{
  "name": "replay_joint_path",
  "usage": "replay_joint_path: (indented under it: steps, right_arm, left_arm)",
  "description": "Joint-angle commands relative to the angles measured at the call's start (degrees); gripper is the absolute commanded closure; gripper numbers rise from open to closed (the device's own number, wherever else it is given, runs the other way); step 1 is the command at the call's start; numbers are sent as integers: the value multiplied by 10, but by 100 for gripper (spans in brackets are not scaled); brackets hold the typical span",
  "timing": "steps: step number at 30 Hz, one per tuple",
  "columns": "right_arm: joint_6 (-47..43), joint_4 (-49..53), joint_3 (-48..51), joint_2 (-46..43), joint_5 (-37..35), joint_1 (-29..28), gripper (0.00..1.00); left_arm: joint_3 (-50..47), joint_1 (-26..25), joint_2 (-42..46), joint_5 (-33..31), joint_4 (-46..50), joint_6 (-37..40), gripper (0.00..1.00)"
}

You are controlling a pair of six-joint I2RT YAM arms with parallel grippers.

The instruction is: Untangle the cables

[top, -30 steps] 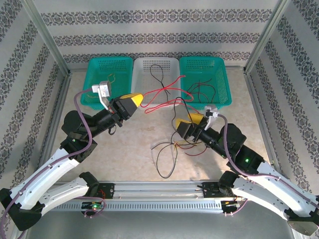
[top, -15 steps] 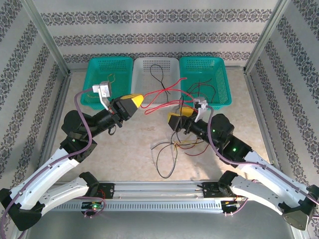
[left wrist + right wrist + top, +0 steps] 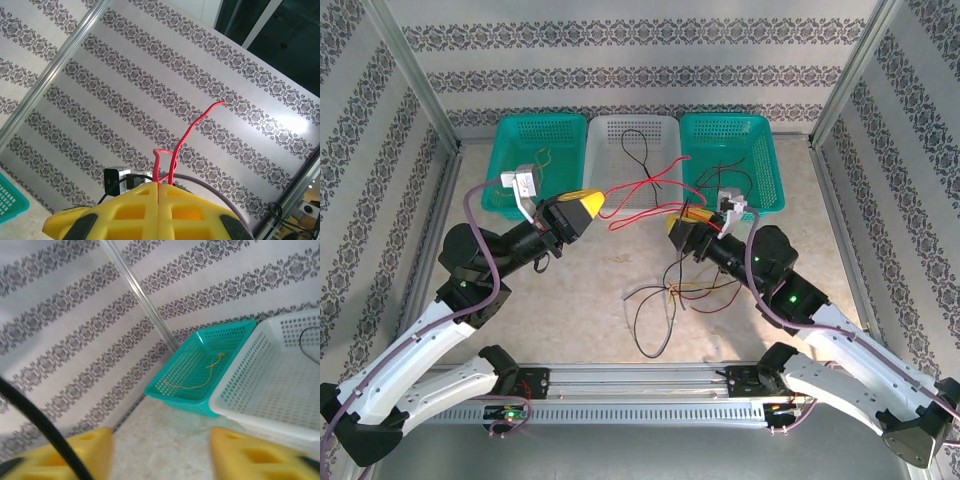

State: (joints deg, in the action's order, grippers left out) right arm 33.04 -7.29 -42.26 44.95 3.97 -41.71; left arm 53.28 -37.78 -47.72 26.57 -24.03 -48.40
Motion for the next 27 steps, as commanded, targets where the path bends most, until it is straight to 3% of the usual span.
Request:
replay_joint_path:
  steps: [1, 7, 14, 16, 23, 27]
  right_arm:
    - [6, -16, 1, -2, 6, 7, 64]
    - [19, 7, 6, 10, -8, 13, 88]
    - [56, 85, 10, 88, -46, 55, 89]
    - [76, 107, 7, 117, -50, 83, 89]
    - [73, 154, -92, 221, -3, 163, 91]
    - [42, 178, -210, 298, 9, 174, 89]
  left_arm:
    - [19, 7, 12, 7, -1, 15, 100]
    - [24, 11, 34, -33, 45, 49, 100]
    - [65, 21, 40, -66, 102, 112, 100]
    - [86, 22, 39, -103, 154, 153, 100]
    - [95, 21, 87, -354, 300, 214, 100]
    - [86, 22, 96, -403, 351, 210, 100]
